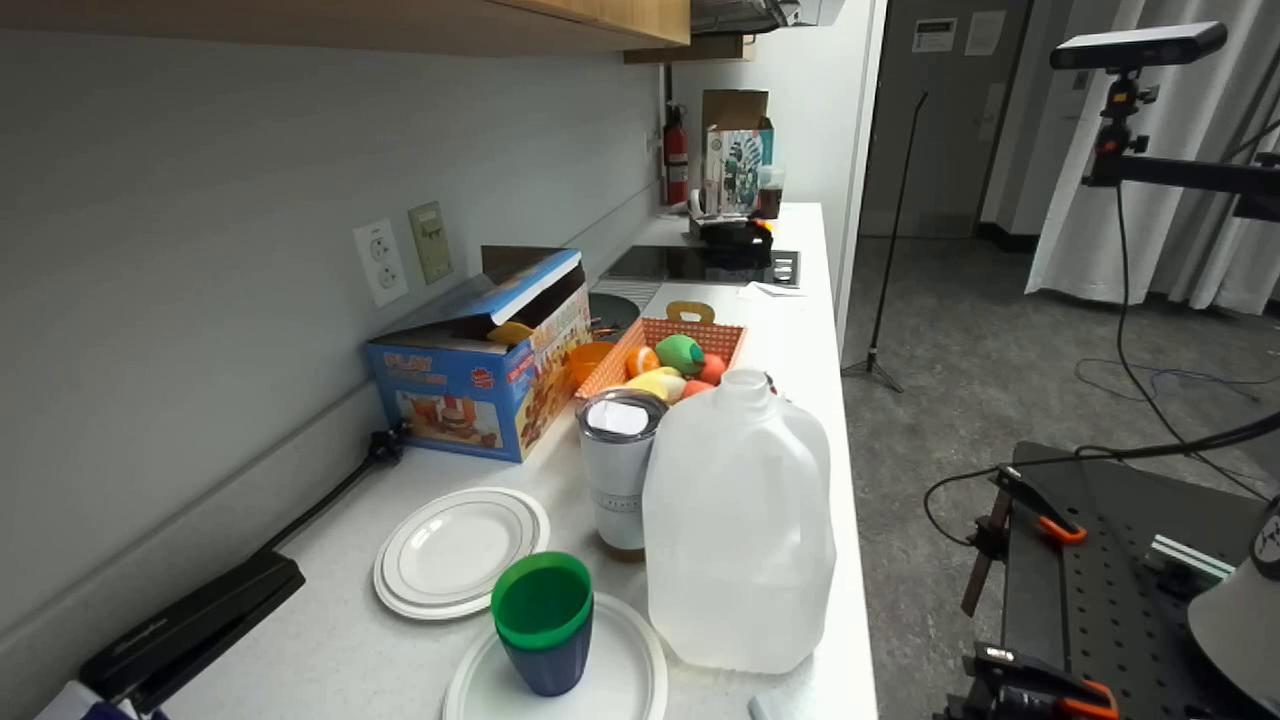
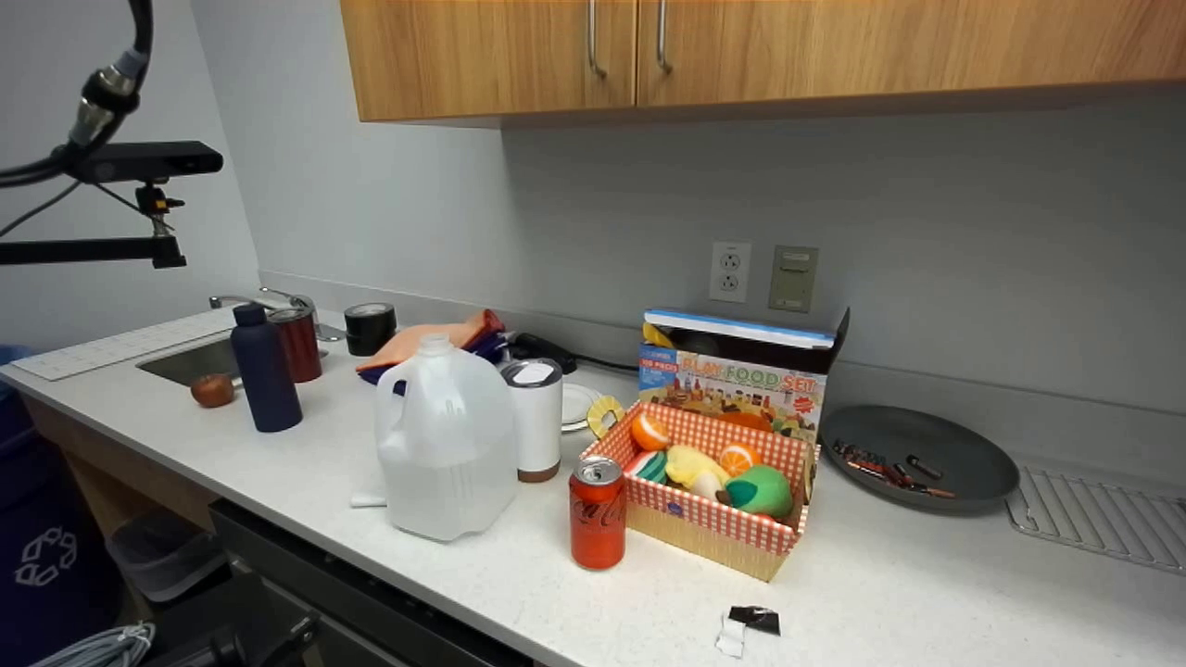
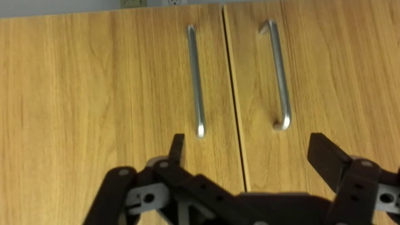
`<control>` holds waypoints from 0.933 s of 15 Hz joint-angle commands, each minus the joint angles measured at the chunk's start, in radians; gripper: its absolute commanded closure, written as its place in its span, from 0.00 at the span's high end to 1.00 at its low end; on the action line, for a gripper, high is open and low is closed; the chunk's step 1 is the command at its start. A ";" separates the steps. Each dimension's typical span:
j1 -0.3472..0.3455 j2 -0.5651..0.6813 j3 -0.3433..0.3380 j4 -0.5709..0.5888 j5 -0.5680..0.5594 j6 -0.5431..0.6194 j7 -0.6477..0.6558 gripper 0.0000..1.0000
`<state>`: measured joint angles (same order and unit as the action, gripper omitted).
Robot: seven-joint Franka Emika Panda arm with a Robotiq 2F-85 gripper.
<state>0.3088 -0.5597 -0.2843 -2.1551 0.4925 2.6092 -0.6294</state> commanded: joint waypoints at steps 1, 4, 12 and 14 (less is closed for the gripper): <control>-0.033 -0.135 0.009 -0.113 -0.051 -0.039 -0.012 1.00; -0.036 -0.208 0.002 -0.168 -0.080 -0.044 -0.003 1.00; -0.021 -0.302 -0.011 -0.234 -0.107 -0.032 0.016 1.00; -0.025 -0.313 -0.010 -0.244 -0.110 -0.033 0.022 1.00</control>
<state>0.2802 -0.8240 -0.2864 -2.3674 0.4157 2.5858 -0.6278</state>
